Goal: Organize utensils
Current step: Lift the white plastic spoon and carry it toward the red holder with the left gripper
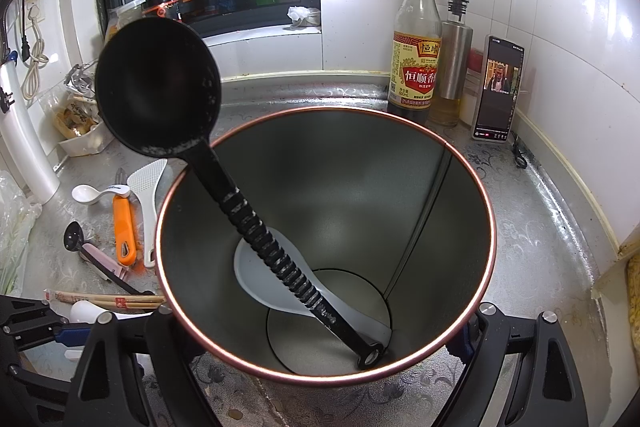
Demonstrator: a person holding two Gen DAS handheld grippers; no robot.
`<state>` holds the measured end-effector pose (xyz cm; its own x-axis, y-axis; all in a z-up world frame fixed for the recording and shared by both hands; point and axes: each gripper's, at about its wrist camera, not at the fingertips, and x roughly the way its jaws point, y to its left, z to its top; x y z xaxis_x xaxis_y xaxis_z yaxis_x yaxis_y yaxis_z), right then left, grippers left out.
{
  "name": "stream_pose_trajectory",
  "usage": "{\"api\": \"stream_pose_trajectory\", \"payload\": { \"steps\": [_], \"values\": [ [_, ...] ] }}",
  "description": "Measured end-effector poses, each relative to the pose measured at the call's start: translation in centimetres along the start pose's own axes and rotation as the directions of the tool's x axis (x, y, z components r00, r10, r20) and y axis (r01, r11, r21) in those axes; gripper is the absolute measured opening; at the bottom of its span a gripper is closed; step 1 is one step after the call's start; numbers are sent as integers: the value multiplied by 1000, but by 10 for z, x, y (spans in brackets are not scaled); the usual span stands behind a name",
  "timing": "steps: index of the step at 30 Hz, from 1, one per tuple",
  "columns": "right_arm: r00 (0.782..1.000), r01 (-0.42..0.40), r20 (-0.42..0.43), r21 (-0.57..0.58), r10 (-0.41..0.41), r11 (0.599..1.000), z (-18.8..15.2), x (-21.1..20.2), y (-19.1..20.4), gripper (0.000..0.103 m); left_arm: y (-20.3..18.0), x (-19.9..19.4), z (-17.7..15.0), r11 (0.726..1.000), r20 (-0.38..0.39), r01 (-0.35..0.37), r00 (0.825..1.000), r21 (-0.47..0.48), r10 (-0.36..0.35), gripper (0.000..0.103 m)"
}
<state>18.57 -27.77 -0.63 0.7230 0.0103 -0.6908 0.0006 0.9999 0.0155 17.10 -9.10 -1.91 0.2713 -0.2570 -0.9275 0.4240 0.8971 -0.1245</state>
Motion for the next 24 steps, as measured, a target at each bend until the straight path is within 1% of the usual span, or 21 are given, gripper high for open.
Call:
{"api": "stream_pose_trajectory", "payload": {
  "steps": [6,9,14,17,24],
  "values": [
    [1000,0,0,0,0,1000,0,0,0,91,5,13,-6,1000,-44,-13,999,-16,13,43],
    [1000,0,0,0,0,1000,0,0,0,91,5,13,-9,1000,-34,-5,999,-17,4,44],
    [1000,0,-1,0,0,1000,0,0,0,91,2,13,-14,1000,-27,-19,999,6,19,44],
    [1000,1,-1,0,-1,1000,0,0,0,91,-2,13,-14,1000,-25,-29,999,8,29,41],
    [1000,0,-1,0,0,1000,0,0,0,91,-5,11,-17,1000,-16,-6,1000,2,6,40]
  ]
}}
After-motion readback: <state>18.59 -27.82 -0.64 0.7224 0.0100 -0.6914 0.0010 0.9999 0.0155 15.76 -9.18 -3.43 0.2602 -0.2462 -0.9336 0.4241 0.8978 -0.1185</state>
